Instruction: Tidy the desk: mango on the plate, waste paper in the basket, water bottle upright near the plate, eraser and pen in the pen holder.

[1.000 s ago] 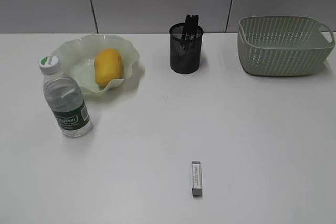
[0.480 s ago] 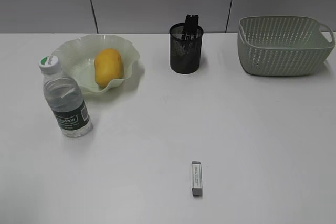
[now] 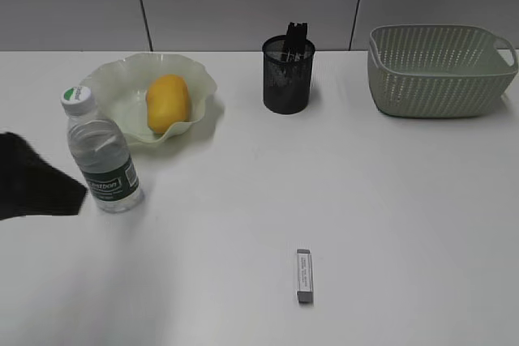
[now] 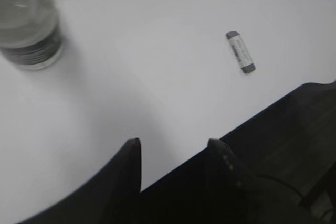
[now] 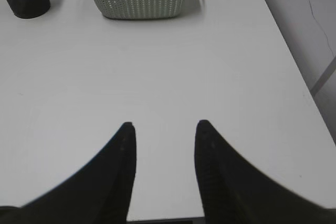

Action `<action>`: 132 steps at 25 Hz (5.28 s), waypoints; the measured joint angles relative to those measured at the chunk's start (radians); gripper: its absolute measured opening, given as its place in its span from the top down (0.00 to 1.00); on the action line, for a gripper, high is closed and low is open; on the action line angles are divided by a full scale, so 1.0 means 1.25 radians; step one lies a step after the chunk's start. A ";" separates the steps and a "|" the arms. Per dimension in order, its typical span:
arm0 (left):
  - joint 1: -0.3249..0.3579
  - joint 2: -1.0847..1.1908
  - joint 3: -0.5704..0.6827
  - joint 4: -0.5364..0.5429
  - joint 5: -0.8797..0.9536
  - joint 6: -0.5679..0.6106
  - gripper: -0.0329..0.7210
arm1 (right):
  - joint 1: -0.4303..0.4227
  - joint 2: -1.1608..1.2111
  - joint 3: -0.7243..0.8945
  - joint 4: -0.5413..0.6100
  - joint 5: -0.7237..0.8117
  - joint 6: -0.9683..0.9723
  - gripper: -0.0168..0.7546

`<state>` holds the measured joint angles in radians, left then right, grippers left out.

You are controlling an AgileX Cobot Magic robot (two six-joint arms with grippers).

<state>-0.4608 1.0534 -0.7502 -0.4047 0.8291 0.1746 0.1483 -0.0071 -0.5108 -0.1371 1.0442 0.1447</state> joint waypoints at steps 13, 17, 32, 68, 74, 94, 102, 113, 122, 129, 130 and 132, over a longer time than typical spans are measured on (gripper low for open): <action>-0.411 0.622 -0.364 0.324 -0.085 -0.515 0.29 | -0.001 0.000 0.000 0.000 0.000 -0.001 0.58; -0.422 0.725 -0.472 0.285 -0.104 -0.585 0.26 | -0.001 0.000 0.000 0.000 0.000 -0.001 0.58; -0.425 0.881 -0.532 0.340 -0.079 -0.783 0.43 | -0.001 0.000 0.000 0.000 0.000 0.000 0.58; -0.003 0.872 -0.533 0.776 -1.140 -0.632 0.77 | -0.001 0.000 0.000 0.000 0.000 0.000 0.58; -0.015 0.937 -0.615 0.733 -1.182 -0.598 0.77 | -0.001 0.000 0.000 0.000 0.000 -0.001 0.58; -0.045 1.042 -0.686 0.698 -1.160 -0.597 0.60 | -0.001 0.000 0.000 0.000 0.000 -0.001 0.58; -0.033 1.031 -0.686 0.668 -1.164 -0.604 0.53 | -0.001 0.000 0.000 0.000 0.000 -0.001 0.58; -0.053 0.615 -0.489 1.257 -0.745 -1.101 0.65 | -0.001 0.000 0.000 0.000 0.000 -0.001 0.58; -0.051 0.182 -0.044 1.280 -0.599 -1.080 0.65 | -0.001 0.000 0.000 0.000 0.000 -0.001 0.58; -0.067 0.116 0.040 1.171 -0.435 -0.812 0.66 | -0.001 0.000 0.000 0.000 0.000 -0.001 0.58; -0.071 0.116 0.041 1.117 -0.385 -0.742 0.67 | -0.001 0.000 0.000 0.000 0.000 -0.001 0.58; -0.074 0.116 0.038 0.958 -0.310 -0.645 0.68 | -0.001 0.000 0.000 0.001 0.000 -0.001 0.58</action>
<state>-0.5537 1.1979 -0.7023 0.7930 0.4413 -0.6311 0.1472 -0.0071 -0.5108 -0.1358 1.0442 0.1440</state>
